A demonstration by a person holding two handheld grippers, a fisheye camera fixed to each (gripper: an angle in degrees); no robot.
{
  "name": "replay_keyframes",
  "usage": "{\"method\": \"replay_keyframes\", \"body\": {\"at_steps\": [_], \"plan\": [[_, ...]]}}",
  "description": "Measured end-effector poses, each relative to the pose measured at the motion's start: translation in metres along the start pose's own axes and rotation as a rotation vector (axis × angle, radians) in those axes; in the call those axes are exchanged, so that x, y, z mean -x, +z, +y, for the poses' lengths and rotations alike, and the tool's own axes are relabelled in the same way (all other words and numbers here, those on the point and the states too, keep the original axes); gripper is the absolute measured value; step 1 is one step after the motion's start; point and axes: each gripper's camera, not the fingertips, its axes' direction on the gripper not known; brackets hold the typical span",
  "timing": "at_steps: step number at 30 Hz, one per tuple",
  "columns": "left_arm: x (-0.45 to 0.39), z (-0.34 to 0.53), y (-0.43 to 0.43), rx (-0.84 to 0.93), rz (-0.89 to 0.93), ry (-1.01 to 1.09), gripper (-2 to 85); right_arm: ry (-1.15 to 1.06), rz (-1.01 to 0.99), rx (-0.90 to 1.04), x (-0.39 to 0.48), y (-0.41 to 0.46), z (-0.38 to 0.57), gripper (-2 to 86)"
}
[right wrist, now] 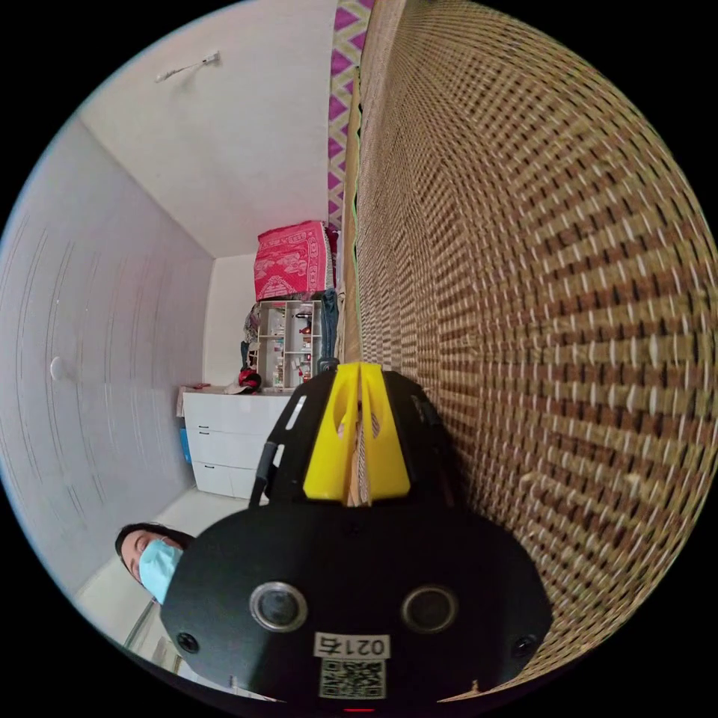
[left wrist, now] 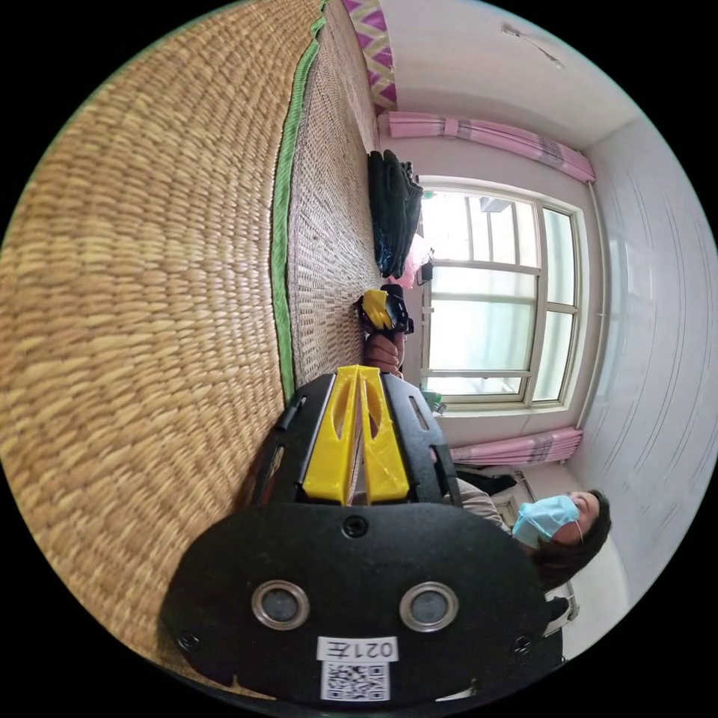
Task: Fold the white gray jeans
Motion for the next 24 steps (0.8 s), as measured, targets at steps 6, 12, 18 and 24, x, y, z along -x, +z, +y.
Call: {"method": "replay_keyframes", "body": {"at_steps": [6,12,18,24], "plan": [[0.008,-0.006,0.007,-0.001,-0.003,-0.002,-0.9,0.001,0.001,-0.003,-0.02,0.001,0.02,-0.7],[0.016,-0.013,0.008,-0.001,-0.004,-0.003,-0.9,0.005,-0.001,-0.004,-0.033,0.0,0.03,-0.7],[0.022,-0.02,0.006,-0.001,-0.008,-0.006,-0.9,0.021,-0.009,-0.002,-0.04,-0.003,0.029,-0.8],[0.027,-0.027,0.0,-0.001,-0.018,-0.005,-0.9,0.022,-0.008,-0.011,-0.038,-0.008,0.018,-0.7]]}}
